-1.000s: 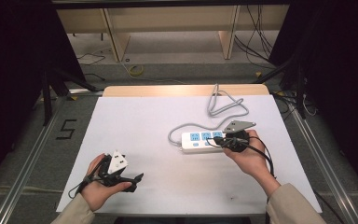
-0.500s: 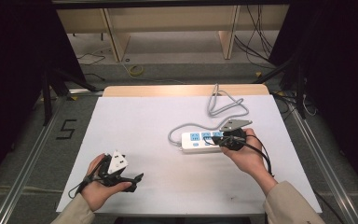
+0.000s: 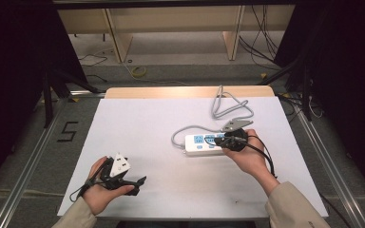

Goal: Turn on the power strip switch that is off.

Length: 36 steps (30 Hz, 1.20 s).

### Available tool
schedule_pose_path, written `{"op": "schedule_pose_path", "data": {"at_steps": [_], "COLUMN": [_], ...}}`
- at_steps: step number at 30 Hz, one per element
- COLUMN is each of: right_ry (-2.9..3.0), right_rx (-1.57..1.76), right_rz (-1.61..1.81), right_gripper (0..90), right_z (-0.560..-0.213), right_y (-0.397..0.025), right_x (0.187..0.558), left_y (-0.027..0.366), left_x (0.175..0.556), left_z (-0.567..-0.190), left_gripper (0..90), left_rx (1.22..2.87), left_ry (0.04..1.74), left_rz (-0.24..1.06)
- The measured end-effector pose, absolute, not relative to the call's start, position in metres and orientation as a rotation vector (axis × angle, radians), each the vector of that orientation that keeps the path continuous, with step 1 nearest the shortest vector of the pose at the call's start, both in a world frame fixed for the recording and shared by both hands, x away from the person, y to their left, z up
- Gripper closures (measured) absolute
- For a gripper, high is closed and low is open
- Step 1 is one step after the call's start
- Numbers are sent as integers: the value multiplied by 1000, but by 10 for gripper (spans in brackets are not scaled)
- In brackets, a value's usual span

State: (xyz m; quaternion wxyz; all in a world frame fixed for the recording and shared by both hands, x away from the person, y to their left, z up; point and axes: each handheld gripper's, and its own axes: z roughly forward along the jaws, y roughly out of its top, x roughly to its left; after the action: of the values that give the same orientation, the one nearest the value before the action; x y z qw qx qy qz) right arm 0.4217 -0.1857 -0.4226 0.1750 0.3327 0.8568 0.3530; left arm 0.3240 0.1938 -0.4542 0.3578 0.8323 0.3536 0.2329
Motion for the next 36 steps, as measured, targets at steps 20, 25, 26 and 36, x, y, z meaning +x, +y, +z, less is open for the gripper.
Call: {"op": "schedule_pose_path", "data": {"at_steps": [20,25,26,36], "right_ry": [2460,2467,2467,2486], "right_rx": [956,959,960,964], "right_rz": [972,959,954,926], "right_gripper": [900,900,900,900], "right_z": [-426,-428,-428,-432], "right_y": [-179,-177,-176,-172], "right_x": [430,432,433,439], "left_y": [194,194,194,194], "left_x": [324,324,324,324], "left_z": [-454,-454,-454,-454], "left_gripper": [86,86,87,86], "left_rx": [2149,2149,2149,2146], "left_ry": [911,911,910,915], "left_rz": [600,600,599,599]}}
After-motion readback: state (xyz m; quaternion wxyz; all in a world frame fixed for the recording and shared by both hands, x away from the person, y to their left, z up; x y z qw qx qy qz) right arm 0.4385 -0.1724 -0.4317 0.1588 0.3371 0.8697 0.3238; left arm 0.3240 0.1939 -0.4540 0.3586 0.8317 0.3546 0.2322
